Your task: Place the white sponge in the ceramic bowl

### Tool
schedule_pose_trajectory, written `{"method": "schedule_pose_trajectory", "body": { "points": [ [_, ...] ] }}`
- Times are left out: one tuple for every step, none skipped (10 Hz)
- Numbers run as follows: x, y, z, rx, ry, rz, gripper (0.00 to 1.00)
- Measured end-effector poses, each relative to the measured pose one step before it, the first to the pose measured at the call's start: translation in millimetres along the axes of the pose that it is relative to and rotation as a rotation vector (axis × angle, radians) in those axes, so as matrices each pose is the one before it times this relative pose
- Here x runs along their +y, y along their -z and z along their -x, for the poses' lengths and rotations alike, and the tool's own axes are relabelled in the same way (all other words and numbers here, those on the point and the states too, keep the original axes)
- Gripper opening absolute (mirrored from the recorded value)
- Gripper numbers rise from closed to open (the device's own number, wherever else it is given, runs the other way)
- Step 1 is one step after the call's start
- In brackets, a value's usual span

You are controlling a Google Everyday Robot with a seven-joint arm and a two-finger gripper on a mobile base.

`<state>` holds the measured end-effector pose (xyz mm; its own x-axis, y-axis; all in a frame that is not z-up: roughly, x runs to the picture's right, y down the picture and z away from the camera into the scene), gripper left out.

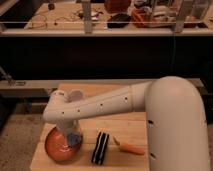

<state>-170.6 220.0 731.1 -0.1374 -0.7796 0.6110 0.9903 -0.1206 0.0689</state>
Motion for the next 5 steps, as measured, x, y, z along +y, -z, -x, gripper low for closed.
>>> {"method": "schedule_pose_trajectory", "body": {
  "points": [
    [-0.16,-0.04,0.51,-0.00078,0.00069,-0.00039,0.0],
    [-0.66,-0.36,0.6,-0.00154,0.00081,-0.00184,0.0],
    [-0.24,0.26,0.57,-0.00067,0.00065,-0.00066,0.0],
    [-0.11,-0.06,0.63,-0.00108,0.0004,-0.00072,0.0],
    [-0.14,0.15,0.55,-0.0008,0.00042,-0.00074,0.0]
  ]
}}
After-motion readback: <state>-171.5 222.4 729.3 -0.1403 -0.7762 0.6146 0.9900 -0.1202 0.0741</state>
